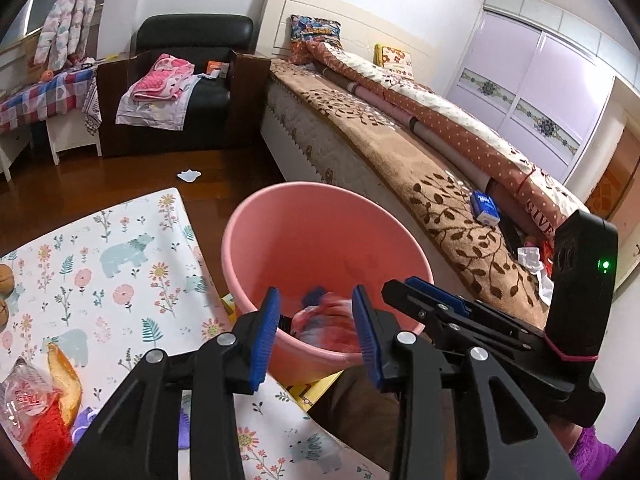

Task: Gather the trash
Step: 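Open both tools to drop the bag and wrapper into the bucket, then move both tools back over the table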

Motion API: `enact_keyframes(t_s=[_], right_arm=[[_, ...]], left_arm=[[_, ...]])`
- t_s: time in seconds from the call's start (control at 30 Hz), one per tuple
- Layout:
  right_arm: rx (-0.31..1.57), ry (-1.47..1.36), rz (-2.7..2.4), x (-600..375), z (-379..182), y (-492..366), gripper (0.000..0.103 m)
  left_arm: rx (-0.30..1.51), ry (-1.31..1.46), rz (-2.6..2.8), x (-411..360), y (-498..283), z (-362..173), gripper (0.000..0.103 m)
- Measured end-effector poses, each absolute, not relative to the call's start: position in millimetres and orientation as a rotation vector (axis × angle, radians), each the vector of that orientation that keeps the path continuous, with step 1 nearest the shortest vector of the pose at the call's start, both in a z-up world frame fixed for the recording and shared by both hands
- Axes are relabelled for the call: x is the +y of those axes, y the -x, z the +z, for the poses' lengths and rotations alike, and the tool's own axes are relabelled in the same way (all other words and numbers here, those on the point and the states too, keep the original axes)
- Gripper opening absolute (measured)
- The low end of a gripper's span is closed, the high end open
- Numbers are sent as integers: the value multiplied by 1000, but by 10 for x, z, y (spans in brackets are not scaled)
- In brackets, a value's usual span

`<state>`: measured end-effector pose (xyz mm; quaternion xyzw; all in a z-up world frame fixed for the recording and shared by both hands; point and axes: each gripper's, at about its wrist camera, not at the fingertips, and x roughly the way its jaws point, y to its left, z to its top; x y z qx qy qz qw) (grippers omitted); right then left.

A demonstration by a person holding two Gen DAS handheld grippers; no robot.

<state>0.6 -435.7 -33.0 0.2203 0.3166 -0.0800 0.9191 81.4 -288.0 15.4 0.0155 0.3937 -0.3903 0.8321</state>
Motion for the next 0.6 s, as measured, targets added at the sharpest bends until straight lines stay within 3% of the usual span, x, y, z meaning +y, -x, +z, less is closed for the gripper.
enact_keyframes(t_s=[0.6], right_arm=[[570,-360,-31,-3804,39,125,34]], left_arm=[[700,15,-704,-1922,-697,722,39]])
